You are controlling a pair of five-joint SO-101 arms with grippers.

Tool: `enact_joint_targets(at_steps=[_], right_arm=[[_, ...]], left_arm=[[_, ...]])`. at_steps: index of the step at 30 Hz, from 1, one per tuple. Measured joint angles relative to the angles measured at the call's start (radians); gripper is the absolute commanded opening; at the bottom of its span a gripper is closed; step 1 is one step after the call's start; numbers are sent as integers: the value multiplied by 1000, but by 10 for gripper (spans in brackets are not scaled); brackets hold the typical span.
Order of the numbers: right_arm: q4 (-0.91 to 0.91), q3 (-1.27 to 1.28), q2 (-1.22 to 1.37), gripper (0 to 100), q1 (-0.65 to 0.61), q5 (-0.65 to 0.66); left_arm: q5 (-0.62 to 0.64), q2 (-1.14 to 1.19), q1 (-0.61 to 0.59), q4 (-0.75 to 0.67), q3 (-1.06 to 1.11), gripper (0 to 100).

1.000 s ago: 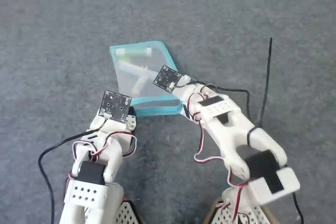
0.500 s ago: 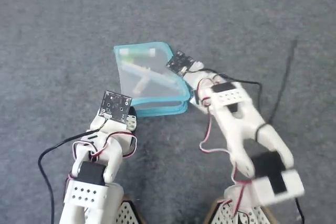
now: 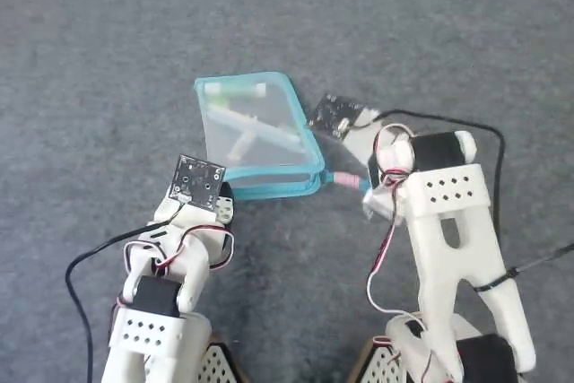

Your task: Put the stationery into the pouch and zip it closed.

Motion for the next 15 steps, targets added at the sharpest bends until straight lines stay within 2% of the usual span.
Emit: enact_joint_targets(at_steps=[3, 6, 10, 15], right_arm=[[-80, 77, -9, 189, -54, -57], [-281, 212, -9, 188, -107, -121], [-560, 388, -9, 188, -204, -140], [-654, 427, -9, 190, -241, -163]], left_arm=[[0, 0, 0, 0, 0, 12], [0, 0, 0, 0, 0, 12], [0, 0, 0, 0, 0, 12], [0, 0, 2, 0, 0, 12]])
